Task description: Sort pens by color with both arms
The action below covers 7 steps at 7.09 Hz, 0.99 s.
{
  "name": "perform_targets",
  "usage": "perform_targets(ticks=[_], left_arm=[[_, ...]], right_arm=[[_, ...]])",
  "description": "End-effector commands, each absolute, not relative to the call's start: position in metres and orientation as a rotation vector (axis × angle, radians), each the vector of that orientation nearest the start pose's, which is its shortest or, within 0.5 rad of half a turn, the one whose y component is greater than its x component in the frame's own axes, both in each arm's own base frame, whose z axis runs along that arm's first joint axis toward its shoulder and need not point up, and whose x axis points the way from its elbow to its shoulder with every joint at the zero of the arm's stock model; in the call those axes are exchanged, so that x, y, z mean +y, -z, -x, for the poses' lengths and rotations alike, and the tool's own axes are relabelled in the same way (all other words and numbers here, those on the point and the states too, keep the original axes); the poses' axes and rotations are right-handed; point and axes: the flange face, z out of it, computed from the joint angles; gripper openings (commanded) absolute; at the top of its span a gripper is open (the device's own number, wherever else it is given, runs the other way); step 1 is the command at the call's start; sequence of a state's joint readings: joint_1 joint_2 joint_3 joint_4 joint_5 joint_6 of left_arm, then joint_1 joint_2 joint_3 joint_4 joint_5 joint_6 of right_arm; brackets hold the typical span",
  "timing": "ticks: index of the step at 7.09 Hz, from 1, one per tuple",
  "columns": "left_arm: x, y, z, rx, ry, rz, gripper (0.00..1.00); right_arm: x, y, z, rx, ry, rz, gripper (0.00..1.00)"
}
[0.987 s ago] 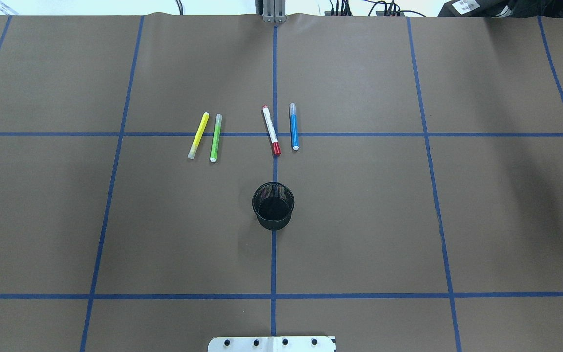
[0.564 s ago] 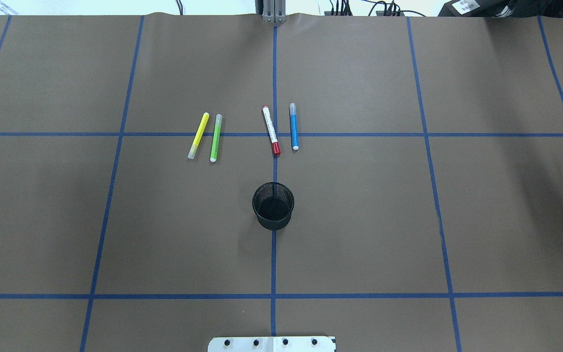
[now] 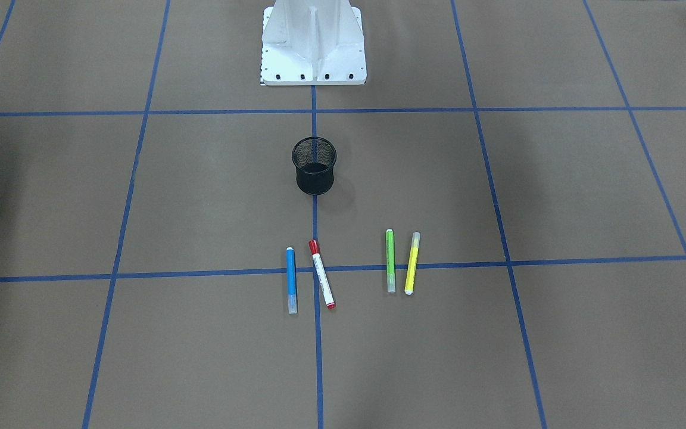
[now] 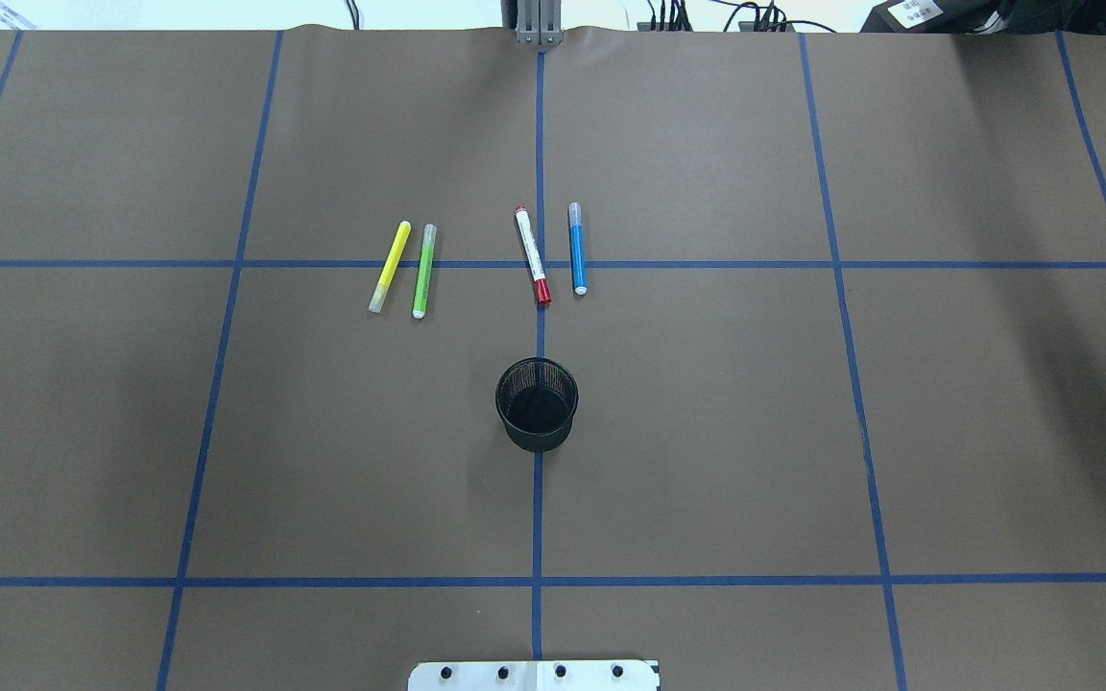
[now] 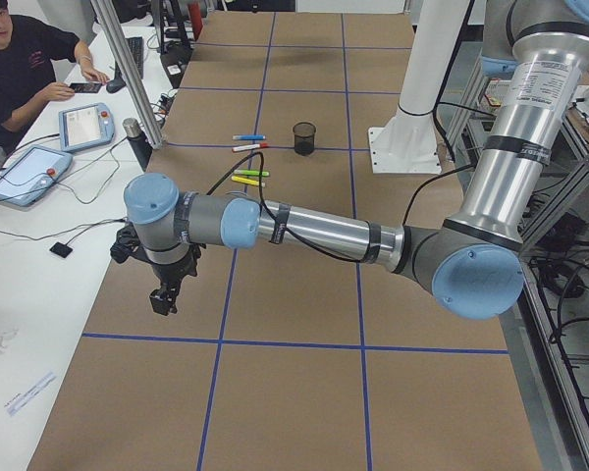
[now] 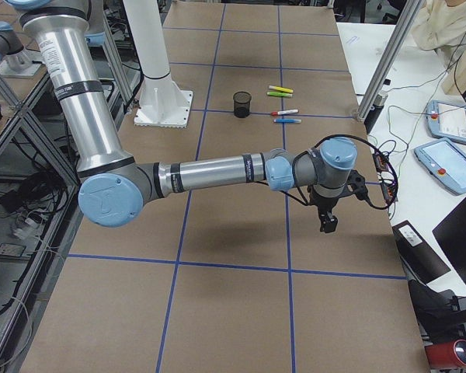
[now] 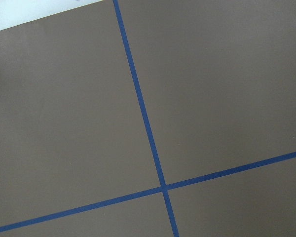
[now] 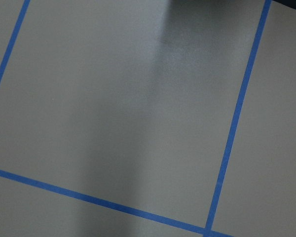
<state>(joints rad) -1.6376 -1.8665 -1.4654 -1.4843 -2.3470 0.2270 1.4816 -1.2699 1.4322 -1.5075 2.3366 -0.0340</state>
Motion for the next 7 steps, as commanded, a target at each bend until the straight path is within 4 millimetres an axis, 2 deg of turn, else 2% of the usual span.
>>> perform_targets(ticks=[1, 2, 4, 7], left_arm=[[-0.598, -0.565, 0.107, 0.755, -0.183, -0.204, 0.99], [-0.593, -0.557, 0.106, 0.754, -0.185, -0.21, 0.99], [-0.592, -0.555, 0.106, 0.753, -0.187, -0.215, 0.99], [-0.592, -0.555, 0.106, 0.753, -0.185, -0.214, 0.99]], right_arm=[[-0.617, -0.57, -0.015, -0.772, 0.19, -0.173, 0.99], [-0.609, -0.579, -0.021, -0.773, 0.178, -0.165, 0.99], [-0.592, -0.593, -0.033, -0.776, 0.157, -0.162, 0.99], [-0.559, -0.606, -0.037, -0.782, 0.146, -0.15, 0.99]])
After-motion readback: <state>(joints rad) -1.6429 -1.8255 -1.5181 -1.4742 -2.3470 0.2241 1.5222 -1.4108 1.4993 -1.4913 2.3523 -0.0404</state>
